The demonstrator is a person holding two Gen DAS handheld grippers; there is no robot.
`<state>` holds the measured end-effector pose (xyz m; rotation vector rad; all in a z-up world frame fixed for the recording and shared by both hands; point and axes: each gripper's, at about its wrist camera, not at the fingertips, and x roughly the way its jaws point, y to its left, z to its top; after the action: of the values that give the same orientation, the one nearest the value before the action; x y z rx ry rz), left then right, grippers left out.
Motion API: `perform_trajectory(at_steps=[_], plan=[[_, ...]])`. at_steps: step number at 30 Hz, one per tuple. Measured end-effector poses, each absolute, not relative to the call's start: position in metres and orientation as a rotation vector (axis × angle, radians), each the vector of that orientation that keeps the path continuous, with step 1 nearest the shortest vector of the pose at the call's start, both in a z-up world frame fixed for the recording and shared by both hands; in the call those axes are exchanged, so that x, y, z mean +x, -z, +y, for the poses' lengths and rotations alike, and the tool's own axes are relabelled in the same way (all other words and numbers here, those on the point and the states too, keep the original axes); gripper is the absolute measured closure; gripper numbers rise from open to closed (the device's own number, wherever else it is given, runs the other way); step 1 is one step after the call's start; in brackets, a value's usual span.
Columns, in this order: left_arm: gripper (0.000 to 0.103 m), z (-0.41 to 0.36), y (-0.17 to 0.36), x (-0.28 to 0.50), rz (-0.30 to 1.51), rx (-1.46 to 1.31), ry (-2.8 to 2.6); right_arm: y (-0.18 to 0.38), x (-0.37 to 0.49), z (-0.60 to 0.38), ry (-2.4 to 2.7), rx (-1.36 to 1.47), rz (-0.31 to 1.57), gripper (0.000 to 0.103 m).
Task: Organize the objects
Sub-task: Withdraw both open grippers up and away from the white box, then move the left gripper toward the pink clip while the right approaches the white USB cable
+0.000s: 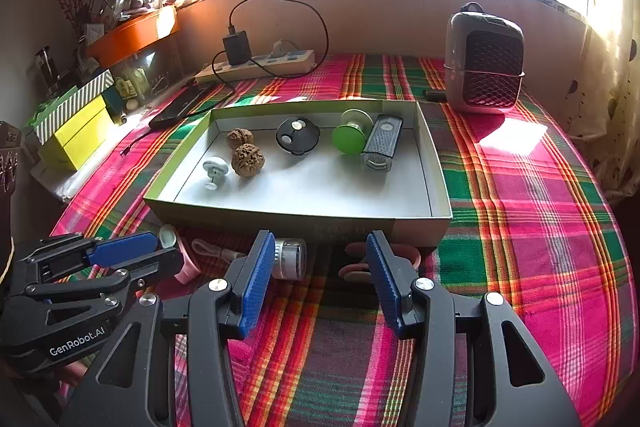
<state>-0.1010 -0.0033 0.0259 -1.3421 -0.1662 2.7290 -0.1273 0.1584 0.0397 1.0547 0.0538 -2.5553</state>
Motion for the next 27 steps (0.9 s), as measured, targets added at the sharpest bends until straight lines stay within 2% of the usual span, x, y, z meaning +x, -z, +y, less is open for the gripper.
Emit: perform_trajectory(at_steps=[10, 27], plan=[[0.070, -0.001, -0.014, -0.108, -0.200, -1.434, -2.724, -0.035, -0.125, 0.163, 2.545, 1.066, 0.055, 0.054], [0.070, -0.025, -0.012, -0.096, -0.231, -1.434, -2.766, -0.031, -0.115, 0.151, 2.515, 1.072, 0.119, 0.054]])
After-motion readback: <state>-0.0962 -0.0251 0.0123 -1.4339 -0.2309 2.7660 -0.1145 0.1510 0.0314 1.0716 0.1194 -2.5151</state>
